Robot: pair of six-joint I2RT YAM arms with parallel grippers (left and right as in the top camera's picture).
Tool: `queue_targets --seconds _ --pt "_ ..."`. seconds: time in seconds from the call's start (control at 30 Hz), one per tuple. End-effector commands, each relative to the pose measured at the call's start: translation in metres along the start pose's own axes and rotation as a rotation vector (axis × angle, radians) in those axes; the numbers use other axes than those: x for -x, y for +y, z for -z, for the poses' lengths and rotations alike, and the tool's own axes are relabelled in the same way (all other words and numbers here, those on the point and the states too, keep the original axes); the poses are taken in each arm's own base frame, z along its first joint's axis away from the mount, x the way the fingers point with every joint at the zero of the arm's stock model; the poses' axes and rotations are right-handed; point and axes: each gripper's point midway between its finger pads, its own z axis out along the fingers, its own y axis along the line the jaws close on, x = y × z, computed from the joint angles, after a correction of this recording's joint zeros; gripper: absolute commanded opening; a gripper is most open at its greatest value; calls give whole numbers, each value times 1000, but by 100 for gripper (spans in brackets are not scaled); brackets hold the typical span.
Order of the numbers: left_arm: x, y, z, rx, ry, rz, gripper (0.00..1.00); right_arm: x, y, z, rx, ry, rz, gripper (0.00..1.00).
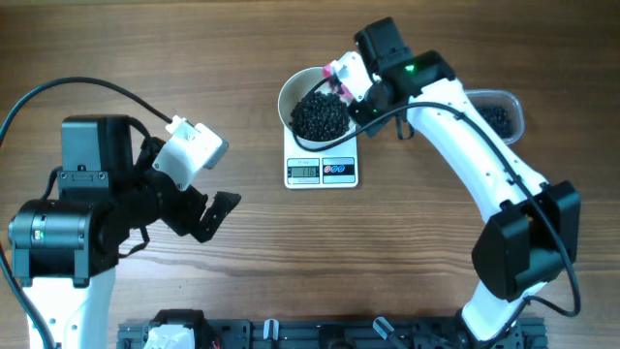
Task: Scoop item into bowl and weigh 150g on scale
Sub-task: 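Tilt the scoop with the right gripper to pour beans into the bowl, then move the empty scoop with the right gripper back to the bean tub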
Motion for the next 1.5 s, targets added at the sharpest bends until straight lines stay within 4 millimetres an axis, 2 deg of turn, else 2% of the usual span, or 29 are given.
queue_targets --seconds 0.0,0.1,0.3,0.5,0.67,0.73,0.83,0.97,1.07,1.17,1.27,1.4,1.43,1.47 --pt "4 -1 4 -1 -20 -20 100 16 0 21 -37 -59 51 5" --pt "4 -1 4 -1 -20 -20 100 14 -4 22 -64 -48 68 4" --pt "4 -1 4 -1 -20 -20 100 10 -27 24 -197 -9 63 4" --pt "4 -1 4 -1 -20 -20 100 19 -29 29 -205 -57 0 4" --pt "4 -1 4 -1 -20 -20 100 35 -18 54 -113 -179 -68 4" --pt "4 -1 4 -1 -20 -20 100 36 -22 69 -117 -213 -133 4" --pt "4 -1 4 -1 -20 -20 100 27 -41 95 -144 -258 -253 4" --pt "4 -1 4 -1 -20 -20 100 -9 -76 130 -192 -262 -430 4" --pt "4 -1 4 -1 -20 -20 100 -56 -100 145 -225 -191 -532 4" --pt "4 -1 4 -1 -20 -20 100 -104 -115 144 -231 -71 -610 4" --pt "4 -1 4 -1 -20 -20 100 -139 -123 140 -217 28 -654 4" --pt "4 -1 4 -1 -20 -20 100 -175 -126 130 -183 157 -679 4" --pt "4 -1 4 -1 -20 -20 100 -188 -129 122 -176 209 -690 4" --pt "4 -1 4 -1 -20 -20 100 -191 -129 117 -168 224 -696 4"
